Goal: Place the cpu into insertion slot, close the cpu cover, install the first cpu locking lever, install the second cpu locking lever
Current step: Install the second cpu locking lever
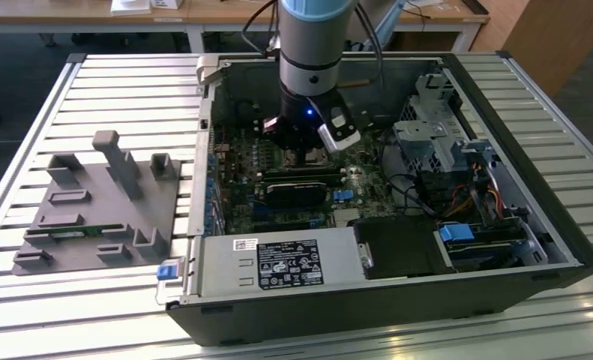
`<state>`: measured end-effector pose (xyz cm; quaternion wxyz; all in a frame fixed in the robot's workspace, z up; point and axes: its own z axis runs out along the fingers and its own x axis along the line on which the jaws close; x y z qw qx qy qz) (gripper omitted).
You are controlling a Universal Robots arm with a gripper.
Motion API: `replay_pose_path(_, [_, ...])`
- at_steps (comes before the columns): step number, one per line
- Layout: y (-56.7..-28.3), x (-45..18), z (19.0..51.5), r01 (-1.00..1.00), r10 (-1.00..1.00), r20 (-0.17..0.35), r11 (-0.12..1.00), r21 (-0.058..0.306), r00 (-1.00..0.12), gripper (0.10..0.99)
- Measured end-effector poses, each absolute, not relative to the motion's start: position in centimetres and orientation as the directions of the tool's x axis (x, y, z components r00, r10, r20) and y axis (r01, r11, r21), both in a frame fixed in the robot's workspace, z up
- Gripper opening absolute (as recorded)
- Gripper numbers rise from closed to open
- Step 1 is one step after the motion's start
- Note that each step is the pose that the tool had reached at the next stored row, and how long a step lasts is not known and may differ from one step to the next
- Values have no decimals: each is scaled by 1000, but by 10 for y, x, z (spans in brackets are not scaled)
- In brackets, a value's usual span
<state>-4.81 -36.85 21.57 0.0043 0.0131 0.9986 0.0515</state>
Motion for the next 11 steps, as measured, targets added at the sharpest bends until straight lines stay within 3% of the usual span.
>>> replay_pose_path(11, [-381,-59,216,24,25,-7,994,105,-1000,106])
